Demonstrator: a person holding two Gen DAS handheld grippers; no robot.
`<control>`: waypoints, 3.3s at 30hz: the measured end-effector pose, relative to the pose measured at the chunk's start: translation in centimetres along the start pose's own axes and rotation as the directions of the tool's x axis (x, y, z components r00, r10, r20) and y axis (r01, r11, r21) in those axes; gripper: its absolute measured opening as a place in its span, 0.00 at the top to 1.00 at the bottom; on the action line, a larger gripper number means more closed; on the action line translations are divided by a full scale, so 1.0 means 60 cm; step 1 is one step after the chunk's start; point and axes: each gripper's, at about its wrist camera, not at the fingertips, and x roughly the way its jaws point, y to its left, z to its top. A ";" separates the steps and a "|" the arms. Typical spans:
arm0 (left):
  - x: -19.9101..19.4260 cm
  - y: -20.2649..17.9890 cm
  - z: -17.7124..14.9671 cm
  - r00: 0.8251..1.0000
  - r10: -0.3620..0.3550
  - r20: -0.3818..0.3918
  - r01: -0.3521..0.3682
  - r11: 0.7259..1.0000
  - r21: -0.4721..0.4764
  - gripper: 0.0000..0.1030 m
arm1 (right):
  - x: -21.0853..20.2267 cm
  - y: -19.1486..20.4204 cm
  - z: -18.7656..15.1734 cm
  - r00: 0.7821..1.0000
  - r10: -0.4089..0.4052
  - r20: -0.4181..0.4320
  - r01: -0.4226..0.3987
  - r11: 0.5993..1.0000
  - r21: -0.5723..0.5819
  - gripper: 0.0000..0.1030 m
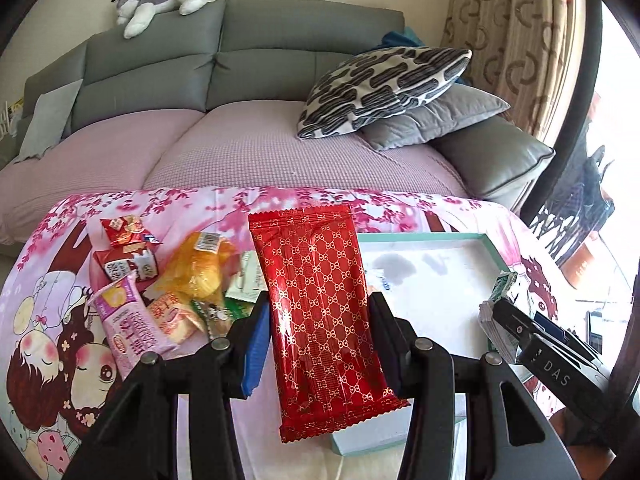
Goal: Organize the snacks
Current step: 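Carry the red pack and foil pack over the tray with both grippers, then lower both packs into the tray and open both grippers, then move both tools back over the snack pile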
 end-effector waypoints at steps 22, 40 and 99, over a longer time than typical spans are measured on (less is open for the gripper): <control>0.107 -0.116 0.030 0.994 -0.046 -0.103 0.058 0.991 0.122 0.52 | 0.059 -0.035 0.010 1.000 -0.024 -0.018 0.024 0.999 0.041 0.40; 0.185 -0.145 0.036 0.984 -0.010 -0.175 0.035 0.990 0.140 0.52 | 0.088 -0.051 0.013 0.995 -0.088 -0.041 0.089 0.996 0.031 0.39; 0.085 0.027 -0.005 0.991 0.114 -0.070 -0.119 0.991 -0.061 0.03 | 0.063 -0.009 -0.004 0.988 -0.136 -0.075 0.131 0.989 -0.067 0.00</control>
